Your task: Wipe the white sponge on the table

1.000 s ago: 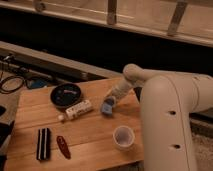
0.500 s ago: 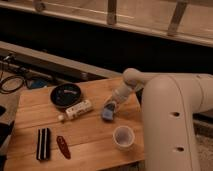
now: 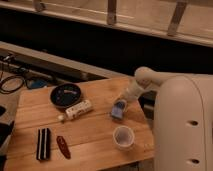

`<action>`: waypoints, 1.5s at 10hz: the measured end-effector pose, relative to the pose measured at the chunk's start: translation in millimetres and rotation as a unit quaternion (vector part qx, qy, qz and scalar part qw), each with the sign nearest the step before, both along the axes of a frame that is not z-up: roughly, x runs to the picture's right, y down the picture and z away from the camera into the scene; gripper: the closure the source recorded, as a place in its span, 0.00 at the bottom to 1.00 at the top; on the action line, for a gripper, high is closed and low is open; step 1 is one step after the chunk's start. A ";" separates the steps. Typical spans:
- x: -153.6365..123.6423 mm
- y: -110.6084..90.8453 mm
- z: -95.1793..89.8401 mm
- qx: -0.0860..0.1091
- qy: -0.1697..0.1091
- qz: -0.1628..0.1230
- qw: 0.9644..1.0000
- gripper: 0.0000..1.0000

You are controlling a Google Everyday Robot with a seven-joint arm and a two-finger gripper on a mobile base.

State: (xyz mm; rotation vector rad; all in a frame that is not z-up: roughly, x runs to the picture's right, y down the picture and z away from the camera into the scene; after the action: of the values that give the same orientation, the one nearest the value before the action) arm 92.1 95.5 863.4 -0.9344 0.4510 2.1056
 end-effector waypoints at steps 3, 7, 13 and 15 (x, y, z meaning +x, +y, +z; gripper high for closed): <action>-25.7 -16.2 25.0 0.007 -0.009 0.005 1.000 1.00; -57.3 -7.0 31.0 0.005 -0.049 -0.012 0.999 1.00; -22.6 47.5 -5.0 -0.033 0.001 0.018 0.999 1.00; 12.1 47.3 -15.3 -0.027 0.019 0.038 0.999 1.00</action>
State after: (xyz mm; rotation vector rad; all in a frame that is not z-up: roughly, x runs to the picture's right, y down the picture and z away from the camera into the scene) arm 104.2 142.8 848.0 -0.9572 0.5006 2.1925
